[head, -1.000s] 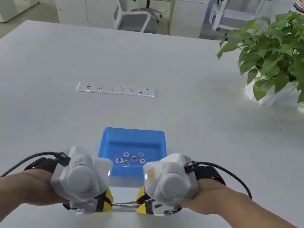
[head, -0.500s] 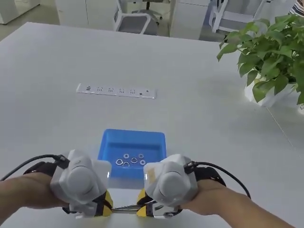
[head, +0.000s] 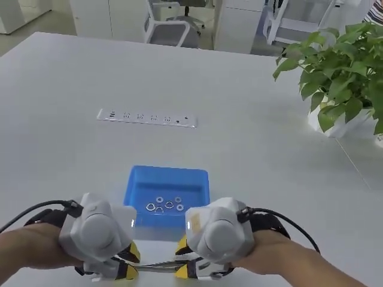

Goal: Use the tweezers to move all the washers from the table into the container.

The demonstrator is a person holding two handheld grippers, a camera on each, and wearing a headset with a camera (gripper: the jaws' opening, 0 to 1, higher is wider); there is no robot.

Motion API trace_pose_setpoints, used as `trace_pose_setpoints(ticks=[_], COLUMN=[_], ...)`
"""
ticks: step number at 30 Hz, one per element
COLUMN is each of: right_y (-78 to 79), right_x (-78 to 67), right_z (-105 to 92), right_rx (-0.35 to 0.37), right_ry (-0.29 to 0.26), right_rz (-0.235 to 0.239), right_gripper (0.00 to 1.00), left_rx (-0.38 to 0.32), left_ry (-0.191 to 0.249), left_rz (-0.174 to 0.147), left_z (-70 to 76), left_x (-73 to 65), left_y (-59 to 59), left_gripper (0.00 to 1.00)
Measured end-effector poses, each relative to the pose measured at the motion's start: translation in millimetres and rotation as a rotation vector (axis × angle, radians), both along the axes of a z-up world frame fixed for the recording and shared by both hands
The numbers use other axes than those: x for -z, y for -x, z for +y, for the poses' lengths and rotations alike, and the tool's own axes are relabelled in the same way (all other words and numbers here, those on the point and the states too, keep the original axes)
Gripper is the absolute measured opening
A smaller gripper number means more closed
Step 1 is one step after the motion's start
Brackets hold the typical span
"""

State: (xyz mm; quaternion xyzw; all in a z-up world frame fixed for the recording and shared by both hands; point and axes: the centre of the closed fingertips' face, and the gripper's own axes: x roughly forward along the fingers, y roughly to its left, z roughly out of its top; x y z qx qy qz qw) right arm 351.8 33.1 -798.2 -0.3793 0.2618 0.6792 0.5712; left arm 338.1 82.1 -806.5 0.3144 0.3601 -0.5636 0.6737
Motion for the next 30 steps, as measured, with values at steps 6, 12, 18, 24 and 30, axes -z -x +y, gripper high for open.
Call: trace_pose_setpoints(ticks=[6,12,18,24,30], right_y=[-6.0,-19.2,-34.3,-43.9,-41.0], right_x=[-14.3,-33.1,-51.8,-69.2,-76.6], right_z=[-7.6,-18.1,-40.0,-65.1,-80.4], right_rx=[0.088,0.234,0.388,0.534,0.584], right_ry=[-0.048,-0.125,-0.202,-0.276,-0.312], right_rz=[0.005,0.015,0.009,0.004,-0.003], right_gripper=[0.28,0.34,0.45,0.58,0.69], left_rx=[-0.068,-0.206,-0.338,-0.426,-0.460], left_ry=[0.060,0.186,0.297,0.365,0.411], left_rz=[-0.006,-0.014,-0.051,-0.090,-0.101], left_z=[4.7,7.9,15.5,19.8,17.5], left_x=[-8.7,-31.6,-61.3,-84.3,-98.8], left_y=[-1.4,-9.8,-17.8,-20.8,-16.5], left_gripper=[0.26,0.35,0.45,0.60,0.73])
